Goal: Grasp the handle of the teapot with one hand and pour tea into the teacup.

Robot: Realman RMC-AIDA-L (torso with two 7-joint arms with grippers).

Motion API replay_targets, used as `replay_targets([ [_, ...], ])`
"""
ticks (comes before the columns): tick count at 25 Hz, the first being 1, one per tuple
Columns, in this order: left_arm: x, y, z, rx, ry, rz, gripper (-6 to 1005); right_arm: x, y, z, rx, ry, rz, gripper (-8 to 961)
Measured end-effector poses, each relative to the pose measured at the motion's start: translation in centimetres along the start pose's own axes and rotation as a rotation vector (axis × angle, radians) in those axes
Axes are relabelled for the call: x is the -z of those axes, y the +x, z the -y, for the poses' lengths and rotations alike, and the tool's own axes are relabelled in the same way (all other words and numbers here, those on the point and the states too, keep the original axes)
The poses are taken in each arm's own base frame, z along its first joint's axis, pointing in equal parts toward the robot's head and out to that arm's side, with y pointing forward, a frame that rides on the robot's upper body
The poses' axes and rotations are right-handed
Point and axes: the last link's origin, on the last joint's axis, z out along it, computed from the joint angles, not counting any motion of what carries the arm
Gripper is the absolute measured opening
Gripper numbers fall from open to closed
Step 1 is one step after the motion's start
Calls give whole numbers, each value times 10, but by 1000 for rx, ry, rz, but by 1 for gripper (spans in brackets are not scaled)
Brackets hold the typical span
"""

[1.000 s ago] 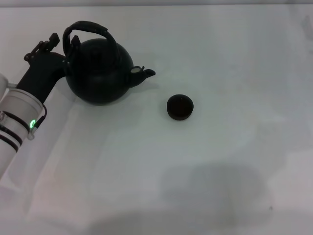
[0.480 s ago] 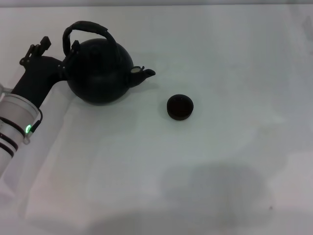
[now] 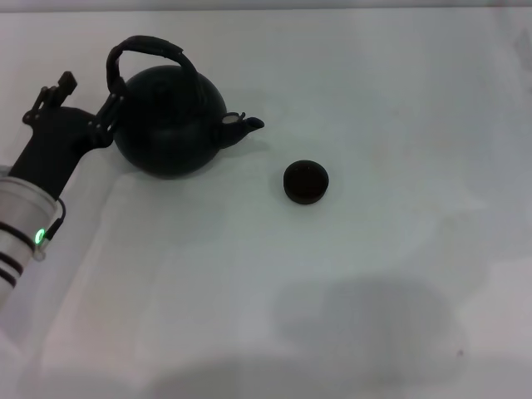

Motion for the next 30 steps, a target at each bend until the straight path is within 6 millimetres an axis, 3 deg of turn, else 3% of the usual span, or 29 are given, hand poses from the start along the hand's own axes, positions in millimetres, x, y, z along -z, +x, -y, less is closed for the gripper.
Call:
replay_targets([
  [6,12,4,8,26,49,-58,776,2,3,0,3,-6,3,829],
  [13,18,12,39,83,217,-116,776,20,18,-8,-49,-66,56,829],
  [15,14,19,53,83,271,-142,775,29,31,-10,-65,-77,37,829],
  [20,5,27,69,68,327,-155,775,38,40,-10,-73,-90,36,829],
  [23,-2,32,76,60,350,-164,775,46,42,-6,-79,-95,62,829],
  [30,-10,42,85,85,406,-202,776,44,41,-7,-83,-95,62,829],
])
